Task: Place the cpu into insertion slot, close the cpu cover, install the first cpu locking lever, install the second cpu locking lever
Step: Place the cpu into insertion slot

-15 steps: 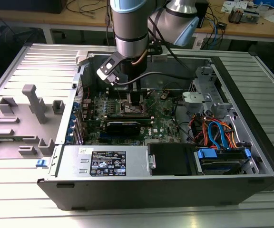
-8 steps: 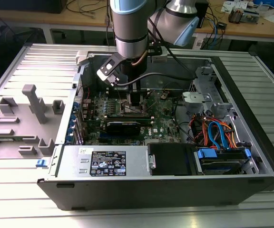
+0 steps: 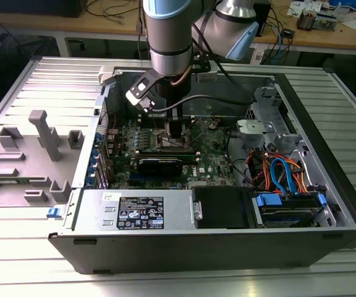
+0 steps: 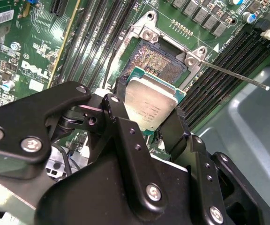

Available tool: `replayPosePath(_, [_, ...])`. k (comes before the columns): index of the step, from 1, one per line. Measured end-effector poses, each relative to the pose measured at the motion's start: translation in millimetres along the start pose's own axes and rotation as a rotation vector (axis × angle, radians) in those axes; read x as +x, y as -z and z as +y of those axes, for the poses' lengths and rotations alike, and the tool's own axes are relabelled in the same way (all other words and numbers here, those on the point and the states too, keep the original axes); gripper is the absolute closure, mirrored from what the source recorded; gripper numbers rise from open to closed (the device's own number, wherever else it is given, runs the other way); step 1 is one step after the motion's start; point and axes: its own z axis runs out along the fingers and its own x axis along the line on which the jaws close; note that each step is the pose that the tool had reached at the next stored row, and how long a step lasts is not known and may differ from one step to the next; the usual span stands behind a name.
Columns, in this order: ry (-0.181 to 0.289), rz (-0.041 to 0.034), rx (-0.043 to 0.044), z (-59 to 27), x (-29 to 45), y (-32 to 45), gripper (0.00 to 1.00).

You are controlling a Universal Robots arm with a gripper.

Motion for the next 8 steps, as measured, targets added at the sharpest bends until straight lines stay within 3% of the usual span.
replayPosePath(1, [0.0, -0.0053, 0.0002, -0.1, 0.2, -0.4, 0.46])
replayPosePath(2, [0.002, -0.0171, 0.0003, -0.3, 0.7, -1.6, 0.46])
replayPosePath(4, [0.003, -0.0311, 0.0006, -0.7, 2.3, -3.8, 0.46])
replayPosePath(8, [0.003, -0.0314, 0.0006, -1.5, 3.4, -10.0, 0.46])
